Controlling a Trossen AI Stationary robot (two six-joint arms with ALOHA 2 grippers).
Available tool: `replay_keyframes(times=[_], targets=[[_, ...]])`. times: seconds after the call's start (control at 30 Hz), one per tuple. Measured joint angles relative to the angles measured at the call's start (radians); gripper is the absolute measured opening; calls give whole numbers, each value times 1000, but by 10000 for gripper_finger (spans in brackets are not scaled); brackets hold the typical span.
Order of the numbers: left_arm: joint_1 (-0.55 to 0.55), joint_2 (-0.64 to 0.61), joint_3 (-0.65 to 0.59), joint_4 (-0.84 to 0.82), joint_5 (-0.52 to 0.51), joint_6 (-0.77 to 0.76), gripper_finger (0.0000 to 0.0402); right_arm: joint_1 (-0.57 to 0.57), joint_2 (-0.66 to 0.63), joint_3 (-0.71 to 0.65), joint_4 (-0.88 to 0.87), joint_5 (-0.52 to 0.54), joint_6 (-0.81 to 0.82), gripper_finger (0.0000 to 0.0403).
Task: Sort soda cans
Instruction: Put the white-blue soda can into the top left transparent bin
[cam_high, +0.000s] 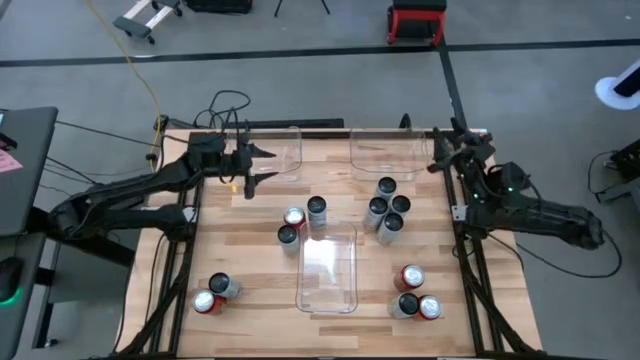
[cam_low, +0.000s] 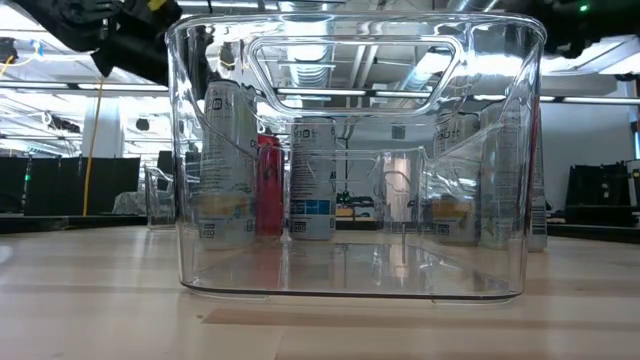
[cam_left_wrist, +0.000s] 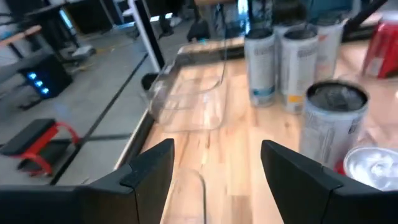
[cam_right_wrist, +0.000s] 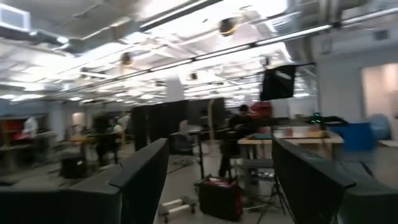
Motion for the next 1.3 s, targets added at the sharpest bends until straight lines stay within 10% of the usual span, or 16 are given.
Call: replay_keyframes(times=[0.27, 0.53, 0.8, 1.3], targets=[[78, 4, 0, 177, -77, -292, 236, -231, 132, 0, 17, -71, 281, 306], [25, 15, -5, 94, 72, -229, 236, -327, 146, 11, -13, -540, 136, 306], [-119, 89, -6, 332, 85, -393, 237, -238, 160, 10, -102, -611, 384, 306], [-378, 263, 109, 297, -35, -370, 302, 98, 73, 10, -210, -624, 416, 306]])
